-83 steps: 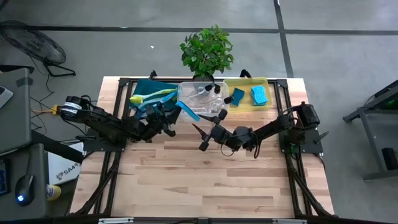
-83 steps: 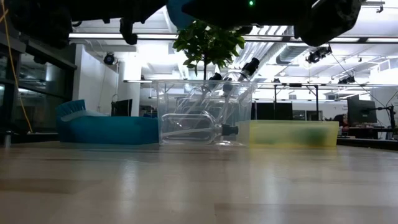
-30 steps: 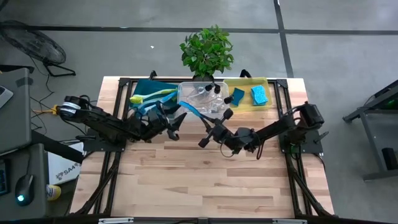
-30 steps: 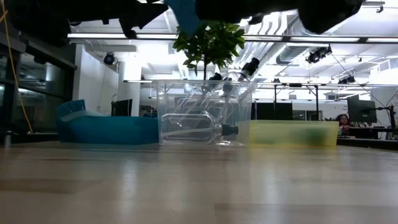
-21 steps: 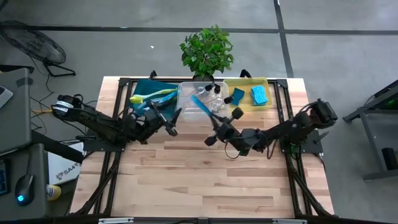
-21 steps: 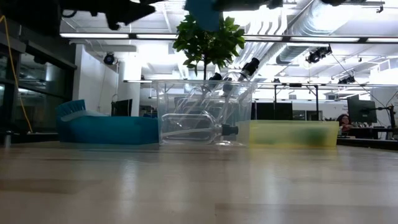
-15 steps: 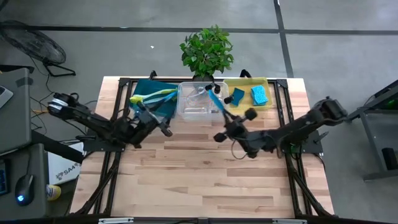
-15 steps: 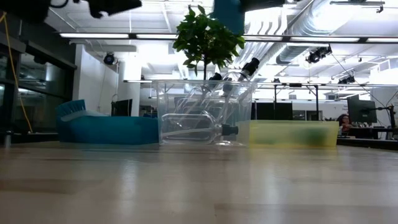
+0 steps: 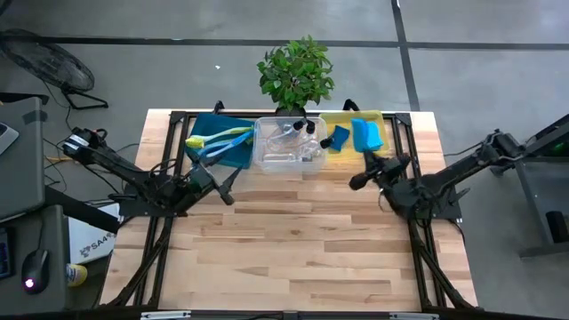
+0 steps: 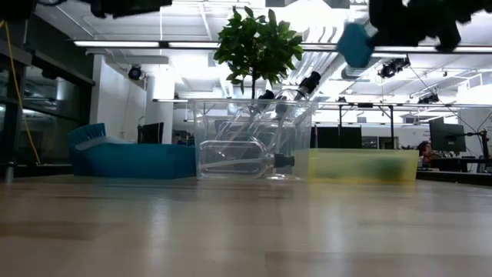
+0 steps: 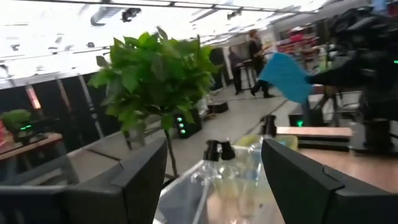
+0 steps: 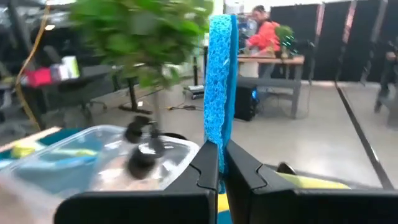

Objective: Pick & Place Kitchen Sink Supplies
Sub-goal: Put the light blue sponge into the yellow bin

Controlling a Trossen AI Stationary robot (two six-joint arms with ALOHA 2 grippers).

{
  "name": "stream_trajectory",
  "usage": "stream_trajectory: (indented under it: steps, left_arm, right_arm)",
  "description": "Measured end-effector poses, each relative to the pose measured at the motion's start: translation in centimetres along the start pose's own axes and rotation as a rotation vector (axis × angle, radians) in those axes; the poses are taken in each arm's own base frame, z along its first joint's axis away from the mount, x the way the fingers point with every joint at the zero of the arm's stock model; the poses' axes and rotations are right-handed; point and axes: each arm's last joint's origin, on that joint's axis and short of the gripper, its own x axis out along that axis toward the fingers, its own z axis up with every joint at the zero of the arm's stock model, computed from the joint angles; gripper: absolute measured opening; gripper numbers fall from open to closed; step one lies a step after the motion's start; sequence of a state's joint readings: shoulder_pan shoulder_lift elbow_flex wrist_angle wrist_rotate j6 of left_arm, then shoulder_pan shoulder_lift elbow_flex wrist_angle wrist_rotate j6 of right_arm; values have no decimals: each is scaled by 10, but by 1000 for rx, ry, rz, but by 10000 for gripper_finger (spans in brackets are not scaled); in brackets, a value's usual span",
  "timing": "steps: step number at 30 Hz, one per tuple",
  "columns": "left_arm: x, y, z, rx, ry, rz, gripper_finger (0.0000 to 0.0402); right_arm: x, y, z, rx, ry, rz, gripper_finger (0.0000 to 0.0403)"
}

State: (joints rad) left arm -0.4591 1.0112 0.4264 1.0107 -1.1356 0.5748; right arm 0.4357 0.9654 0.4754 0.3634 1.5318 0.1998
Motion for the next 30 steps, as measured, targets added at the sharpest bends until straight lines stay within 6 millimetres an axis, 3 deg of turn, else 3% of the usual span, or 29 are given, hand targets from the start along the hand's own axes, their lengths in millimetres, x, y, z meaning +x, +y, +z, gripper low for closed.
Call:
stream_trajectory:
  steps: [6, 16, 21, 30]
  left_arm:
    - [-16, 13, -32, -73, -64, -153, 257]
    - [-35, 30, -59, -241, -199, -449, 257]
    - [-29, 30, -65, -282, -254, -643, 257]
    - [-2, 44, -77, -277, -264, -733, 257]
  right_arm:
    - [17, -37, -9, 125, 2, -21, 0]
    - [67, -68, -37, 225, 155, -13, 0]
    - [93, -84, -44, 270, 253, -5, 0]
    - [125, -110, -62, 364, 450, 18, 0]
